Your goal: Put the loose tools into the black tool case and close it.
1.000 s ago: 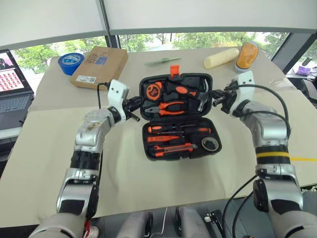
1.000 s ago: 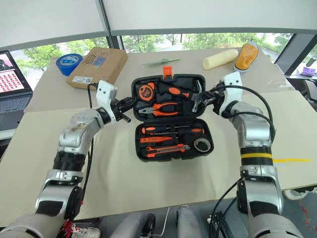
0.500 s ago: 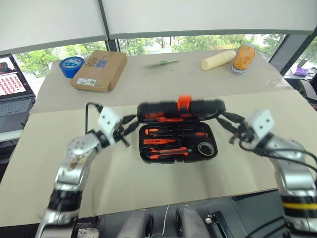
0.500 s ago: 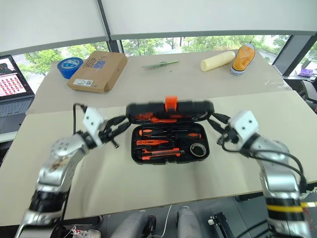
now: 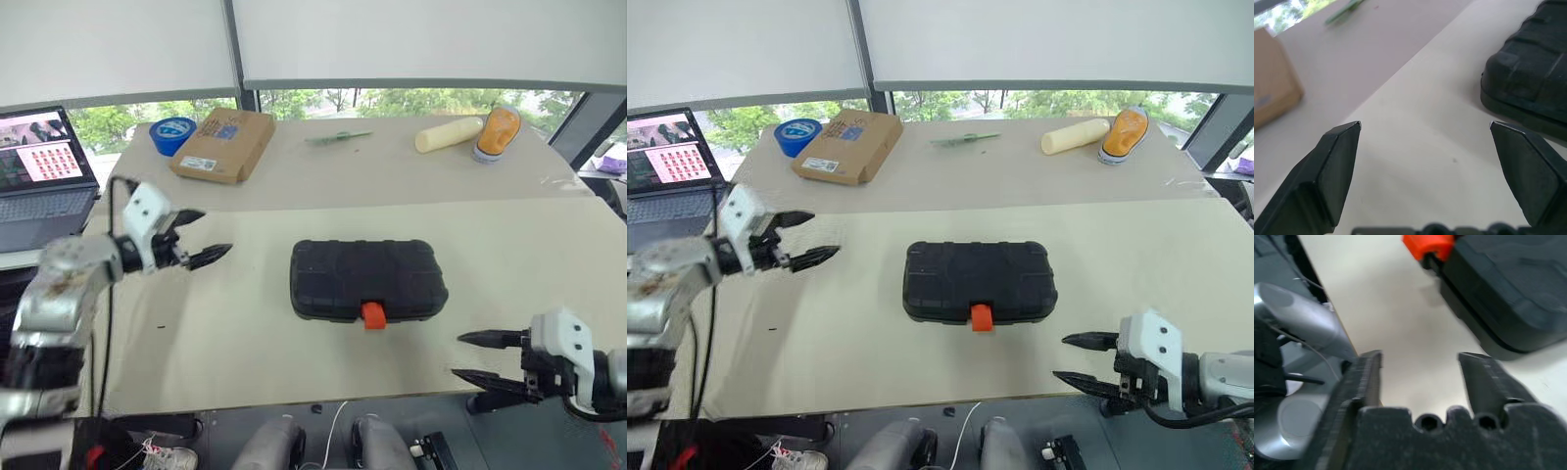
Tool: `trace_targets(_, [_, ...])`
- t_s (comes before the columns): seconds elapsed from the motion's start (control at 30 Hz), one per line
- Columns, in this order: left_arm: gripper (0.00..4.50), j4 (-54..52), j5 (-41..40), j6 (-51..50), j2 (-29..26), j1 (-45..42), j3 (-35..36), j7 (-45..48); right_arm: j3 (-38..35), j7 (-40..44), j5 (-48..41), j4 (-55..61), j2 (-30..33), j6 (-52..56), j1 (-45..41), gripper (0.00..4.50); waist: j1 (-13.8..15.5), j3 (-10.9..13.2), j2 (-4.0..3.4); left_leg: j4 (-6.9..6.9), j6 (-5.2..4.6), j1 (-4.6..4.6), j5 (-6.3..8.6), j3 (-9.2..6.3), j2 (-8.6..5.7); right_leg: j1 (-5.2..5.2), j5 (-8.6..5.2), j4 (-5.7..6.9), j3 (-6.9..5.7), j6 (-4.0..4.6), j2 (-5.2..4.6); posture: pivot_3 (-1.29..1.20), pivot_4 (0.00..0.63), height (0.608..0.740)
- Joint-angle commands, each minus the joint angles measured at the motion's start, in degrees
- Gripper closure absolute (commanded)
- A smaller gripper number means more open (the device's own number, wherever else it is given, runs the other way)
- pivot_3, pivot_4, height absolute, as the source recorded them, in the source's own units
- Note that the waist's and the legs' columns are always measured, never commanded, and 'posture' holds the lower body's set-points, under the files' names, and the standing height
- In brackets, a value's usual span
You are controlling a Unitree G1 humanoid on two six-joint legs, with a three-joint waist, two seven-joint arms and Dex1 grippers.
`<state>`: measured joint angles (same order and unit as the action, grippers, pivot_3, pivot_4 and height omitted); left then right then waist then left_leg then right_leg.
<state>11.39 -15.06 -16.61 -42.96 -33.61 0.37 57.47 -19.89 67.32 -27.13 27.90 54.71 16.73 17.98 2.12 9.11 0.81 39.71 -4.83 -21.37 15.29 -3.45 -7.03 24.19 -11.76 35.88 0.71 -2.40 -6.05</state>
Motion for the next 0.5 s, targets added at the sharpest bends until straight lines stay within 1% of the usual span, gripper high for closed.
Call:
trace_targets(0.03, [1.4, 13.09, 8.32, 12.96, 5.16, -7.84, -8.02, 2.17, 7.81, -1.19, 4.87, -2.08, 0.54, -1.12, -6.24, 3.27, 0.07, -0.02, 0.03, -0.01, 0.07, -0.01, -0.04, 0.01, -0.04, -0.01, 0.01, 0.01, -0.01, -0.01, -0.03, 0.0, 0.15, 0.735])
trace_targets(0.07, [1.8, 16.05, 9.71, 15.79, 6.99, -9.7, -9.54, 2.63, 10.24, -1.32, 6.92, -3.18, 0.24, -2.3, -8.18, 3.73, 0.09, -0.03, 0.06, 0.01, 0.27, -0.11, -0.17, 0.01, -0.05, 0.02, 0.01, 0.05, -0.01, -0.02, -0.07, 0.0, 0.15, 0.735])
trace_targets(0.13, [2.43, 21.3, 12.04, 20.31, 10.17, -12.74, -11.97, 3.16, 14.18, -1.79, 9.58, -5.11, -0.44, -3.35, -11.74, 4.29, 0.05, -0.03, 0.07, 0.07, 0.38, -0.63, -0.26, 0.02, -0.08, 0.31, 0.02, 0.1, -0.01, -0.02, -0.11, 0.0, 0.15, 0.735])
trace_targets(0.17, [2.84, 24.15, 13.31, 22.96, 11.71, -14.29, -13.14, 3.22, 16.06, -2.0, 10.85, -6.43, -0.83, -3.97, -13.65, 4.5, -0.02, -0.03, 0.09, 0.14, 0.26, -0.85, -0.32, 0.02, -0.11, 0.58, 0.02, 0.18, -0.01, -0.02, -0.11, 0.0, 0.15, 0.735])
trace_targets(0.2, [3.06, 26.85, 14.39, 25.38, 12.88, -15.53, -13.92, 3.19, 17.44, -2.14, 11.87, -7.58, -1.1, -4.44, -15.11, 4.5, -0.13, -0.02, 0.11, 0.15, -0.03, -1.08, -0.49, 0.1, -0.13, 0.87, 0.02, 0.22, 0.01, -0.02, -0.12, 0.0, 0.15, 0.735])
trace_targets(0.23, [3.38, 29.41, 15.49, 27.72, 14.08, -16.83, -14.75, 3.08, 18.75, -2.2, 13.05, -9.03, -1.41, -5.27, -16.6, 4.5, -0.2, -0.01, 0.12, 0.18, -0.05, -1.26, -0.5, 0.13, -0.14, 1.03, 0.02, 0.22, 0.02, -0.03, -0.14, 0.0, 0.15, 0.735])
trace_targets(0.27, [3.78, 31.57, 16.38, 29.59, 15.11, -18.01, -15.27, 2.99, 19.77, -2.25, 13.99, -10.32, -1.7, -5.87, -17.87, 4.5, -0.21, -0.01, 0.12, 0.23, -0.05, -1.48, -0.5, 0.13, -0.13, 1.22, 0.03, 0.23, 0.02, -0.03, -0.15, 0.0, 0.15, 0.735])
trace_targets(0.33, [4.47, 34.09, 17.33, 30.7, 16.9, -19.95, -15.88, 3.26, 21.48, -2.65, 16.01, -13.03, -2.2, -7.21, -20.37, 4.5, -0.2, 0.0, 0.14, 0.24, -0.05, -1.59, -0.51, 0.14, -0.14, 1.32, 0.03, 0.22, 0.01, -0.03, -0.15, 0.0, 0.15, 0.735])
trace_targets(0.43, [4.47, 35.03, 17.71, 31.49, 18.13, -20.93, -16.42, 6.04, 22.94, -6.23, 19.95, -17.67, -3.75, -8.58, -24.76, 4.5, -0.22, 0.01, 0.15, 0.26, -0.06, -1.59, -0.5, 0.14, -0.14, 1.29, 0.03, 0.22, 0.02, -0.03, -0.13, 0.0, 0.15, 0.735])
trace_targets(0.5, [4.47, 33.22, 16.67, 32.09, 17.93, -20.11, -16.59, 10.0, 23.41, -8.61, 22.08, -21.48, -5.01, -9.38, -28.02, 4.5, -0.43, 0.01, 0.17, 0.26, -0.07, -1.58, -0.5, 0.14, -0.13, 1.29, 0.03, 0.23, 0.02, -0.04, -0.11, 0.0, 0.15, 0.735])
